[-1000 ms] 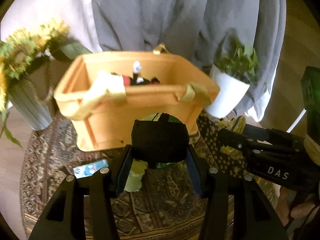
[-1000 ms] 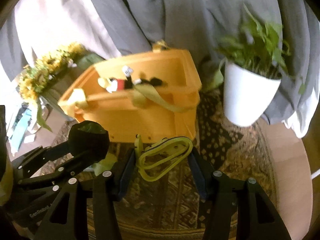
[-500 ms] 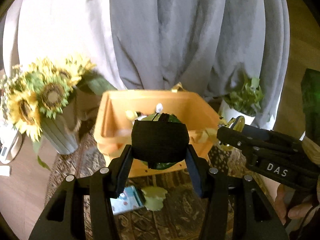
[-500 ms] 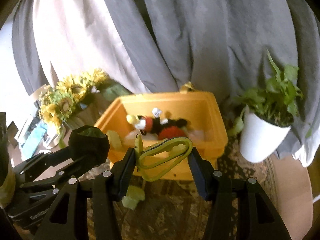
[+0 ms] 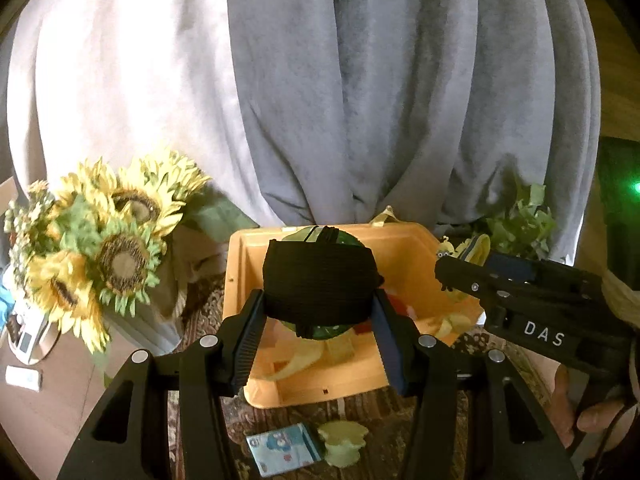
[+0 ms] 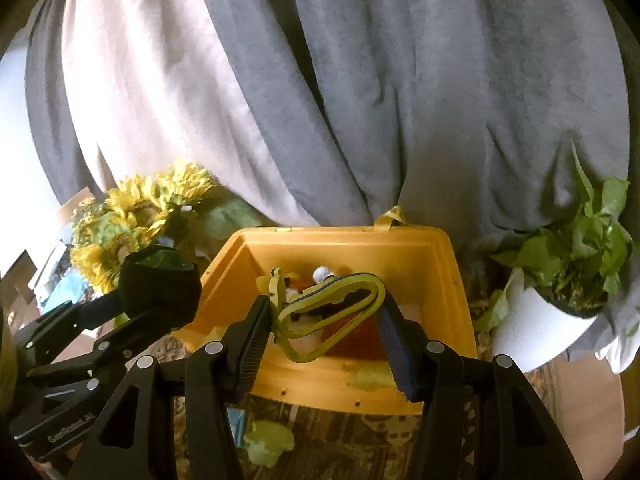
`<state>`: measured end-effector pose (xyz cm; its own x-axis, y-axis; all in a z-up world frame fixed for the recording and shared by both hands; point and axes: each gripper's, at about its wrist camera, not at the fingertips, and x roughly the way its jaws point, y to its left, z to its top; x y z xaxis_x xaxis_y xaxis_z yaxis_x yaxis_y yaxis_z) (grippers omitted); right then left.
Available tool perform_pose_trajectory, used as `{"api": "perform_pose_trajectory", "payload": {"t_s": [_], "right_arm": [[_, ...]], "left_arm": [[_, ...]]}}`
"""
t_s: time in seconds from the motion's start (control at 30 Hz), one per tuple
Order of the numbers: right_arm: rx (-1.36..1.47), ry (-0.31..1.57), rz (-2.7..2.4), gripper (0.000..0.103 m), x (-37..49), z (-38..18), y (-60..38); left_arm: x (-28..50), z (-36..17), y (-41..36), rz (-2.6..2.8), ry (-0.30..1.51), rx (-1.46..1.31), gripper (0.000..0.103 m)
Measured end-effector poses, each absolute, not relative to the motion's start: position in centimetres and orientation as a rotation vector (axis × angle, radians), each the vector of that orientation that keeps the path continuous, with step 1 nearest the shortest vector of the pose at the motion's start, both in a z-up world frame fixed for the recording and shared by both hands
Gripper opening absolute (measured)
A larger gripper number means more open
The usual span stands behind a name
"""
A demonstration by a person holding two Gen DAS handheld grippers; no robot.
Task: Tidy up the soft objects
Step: 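Carry both held toys over the crate, lower them in and open both tools, then withdraw both tools from the crate toward the blue pouch and green frog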
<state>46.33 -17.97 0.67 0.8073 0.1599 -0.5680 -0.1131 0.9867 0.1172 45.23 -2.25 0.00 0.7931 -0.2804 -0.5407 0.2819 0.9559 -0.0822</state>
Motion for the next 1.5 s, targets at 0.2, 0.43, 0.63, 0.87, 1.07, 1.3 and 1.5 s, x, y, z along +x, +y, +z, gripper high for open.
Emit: {"api": "perform_pose_trajectory", "payload": {"t_s": [0.2,0.43,0.63,0.87,1.07,1.3,1.5], "right_arm": [[0.071,0.652,0.131,0.055,49.6,0.5,-18.3],[0.060,0.711,0.111,0.055,52.7,-0.6,-18.8],[0.095,0.782,0.110,0.064,55.1,-2.1,-19.5],[0.109,0.800,0.085,0.074,55.5,-2.9,-19.7],[0.123,0.756,0.059,0.074,53.5,-1.8,-19.6],[0.125,0.680,0.055,0.074,50.1,0.1,-18.6],[0.154,0.659,0.077,0.074,47.3,0.4,-18.1]], "left_arm": [[48.2,-0.1,-2.7,-0.296,0.608,0.026,0.052],[51.3,-0.9,-3.4,-0.300,0.659,0.056,0.052],[53.4,-2.0,-4.0,-0.314,0.719,0.067,0.060],[52.2,-1.3,-3.8,-0.258,0.667,0.105,0.080],[50.4,-0.3,-2.9,-0.229,0.635,0.089,0.085],[47.3,0.7,-2.0,-0.189,0.587,0.087,0.088],[44.6,0.8,-1.2,-0.187,0.565,0.085,0.090]]}}
